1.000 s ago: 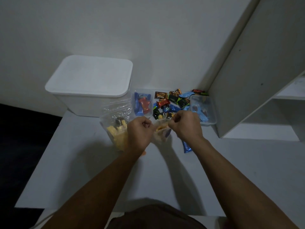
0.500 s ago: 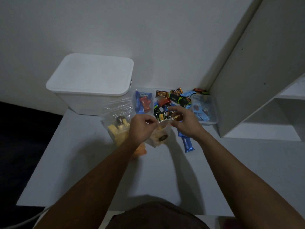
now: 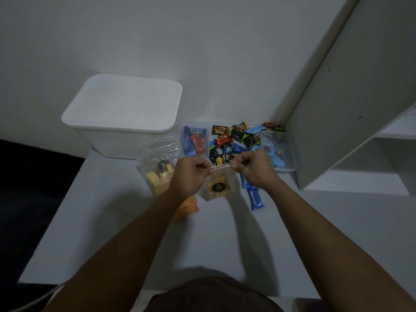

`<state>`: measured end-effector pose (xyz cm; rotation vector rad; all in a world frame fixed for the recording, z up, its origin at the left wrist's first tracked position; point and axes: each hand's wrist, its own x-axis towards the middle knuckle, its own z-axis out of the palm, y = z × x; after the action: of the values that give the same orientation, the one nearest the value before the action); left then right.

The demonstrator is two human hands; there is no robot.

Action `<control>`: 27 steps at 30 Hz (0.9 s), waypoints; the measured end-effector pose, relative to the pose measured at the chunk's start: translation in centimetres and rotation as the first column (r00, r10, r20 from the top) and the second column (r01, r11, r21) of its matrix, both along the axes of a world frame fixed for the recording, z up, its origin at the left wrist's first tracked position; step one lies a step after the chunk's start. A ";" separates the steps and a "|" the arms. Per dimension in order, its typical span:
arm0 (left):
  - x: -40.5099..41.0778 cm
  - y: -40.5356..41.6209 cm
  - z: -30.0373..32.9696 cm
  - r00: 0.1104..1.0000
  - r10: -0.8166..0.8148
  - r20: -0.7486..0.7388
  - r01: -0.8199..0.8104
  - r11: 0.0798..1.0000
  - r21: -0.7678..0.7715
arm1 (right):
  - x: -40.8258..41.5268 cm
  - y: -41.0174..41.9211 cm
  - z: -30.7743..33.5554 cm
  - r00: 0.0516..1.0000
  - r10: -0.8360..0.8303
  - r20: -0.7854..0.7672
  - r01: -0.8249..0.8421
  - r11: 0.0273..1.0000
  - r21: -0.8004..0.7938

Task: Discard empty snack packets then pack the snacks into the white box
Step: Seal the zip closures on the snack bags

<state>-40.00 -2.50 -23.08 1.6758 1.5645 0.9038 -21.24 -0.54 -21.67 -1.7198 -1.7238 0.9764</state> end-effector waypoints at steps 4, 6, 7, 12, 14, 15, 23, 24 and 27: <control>0.2 0.1 -0.1 0.997 0.014 -0.080 -0.009 0.998 0.063 | -0.5 0.1 -0.2 0.999 -0.034 0.007 0.033 0.999 0.020; 0.2 0.1 -0.2 0.996 0.019 -0.090 -0.012 0.997 0.074 | -0.6 0.1 -0.1 1.000 0.013 -0.003 -0.013 1.000 0.017; 0.2 0.0 -0.2 0.995 0.014 -0.096 -0.006 0.997 0.078 | -0.7 0.1 -0.1 0.999 0.054 -0.005 -0.054 0.999 0.008; 0.6 0.0 0.0 0.996 -0.023 -0.083 0.028 0.998 0.048 | -1.0 -0.1 -0.3 0.991 0.132 0.004 -0.132 0.991 0.015; 0.5 -0.1 0.1 0.998 -0.024 -0.066 0.027 0.998 0.052 | -1.1 -0.2 -0.3 0.993 0.118 -0.012 -0.118 0.993 0.019; 0.4 -0.1 0.1 0.998 -0.026 -0.058 0.029 0.998 0.051 | -1.1 -0.2 -0.3 0.993 0.113 -0.015 -0.113 0.993 0.018; 0.9 -0.4 0.2 0.996 -0.001 -0.084 0.004 0.999 0.043 | -1.3 -0.5 -0.5 0.997 0.077 0.032 -0.079 0.995 0.055; 1.1 -0.4 0.3 0.997 0.002 -0.084 0.001 0.999 0.039 | -1.5 -0.6 -0.5 0.996 0.072 0.045 -0.075 0.995 0.065; 1.3 -0.5 0.5 0.996 0.003 -0.094 0.002 0.999 0.054 | -1.8 -0.8 -0.4 0.994 0.089 0.062 -0.094 0.992 0.086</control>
<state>-38.71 -3.03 -22.61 1.7788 1.6157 0.8861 -23.05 -1.34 -22.09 -1.6401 -1.8697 0.8824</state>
